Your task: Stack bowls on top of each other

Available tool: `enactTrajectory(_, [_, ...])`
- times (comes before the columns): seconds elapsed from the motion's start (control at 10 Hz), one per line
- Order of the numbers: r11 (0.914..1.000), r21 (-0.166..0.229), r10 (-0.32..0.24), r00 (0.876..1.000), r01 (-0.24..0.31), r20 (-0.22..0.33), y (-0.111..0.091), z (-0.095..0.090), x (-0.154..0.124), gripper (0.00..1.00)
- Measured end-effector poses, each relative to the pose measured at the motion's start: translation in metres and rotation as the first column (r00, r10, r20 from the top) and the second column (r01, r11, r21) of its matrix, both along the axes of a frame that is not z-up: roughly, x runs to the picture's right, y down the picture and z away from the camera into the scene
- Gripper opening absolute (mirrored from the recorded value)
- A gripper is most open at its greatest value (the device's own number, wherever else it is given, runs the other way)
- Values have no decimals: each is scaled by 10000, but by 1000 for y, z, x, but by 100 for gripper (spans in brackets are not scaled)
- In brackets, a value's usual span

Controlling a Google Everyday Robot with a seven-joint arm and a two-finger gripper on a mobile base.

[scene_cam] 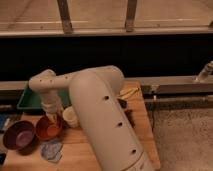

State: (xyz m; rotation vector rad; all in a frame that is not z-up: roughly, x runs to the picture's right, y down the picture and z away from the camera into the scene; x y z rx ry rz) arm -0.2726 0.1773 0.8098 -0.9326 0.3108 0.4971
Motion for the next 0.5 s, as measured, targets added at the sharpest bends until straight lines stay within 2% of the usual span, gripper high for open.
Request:
enactTrajectory(0.1, [10000, 50, -29, 10000, 29, 93, -1, -3, -2, 5])
enactTrajectory(0.2, [10000, 89, -28, 9999, 27, 147, -2, -5, -3, 1])
enactTrajectory(0.5, [9998, 198, 64, 9993, -72, 370, -7, -12, -7, 0])
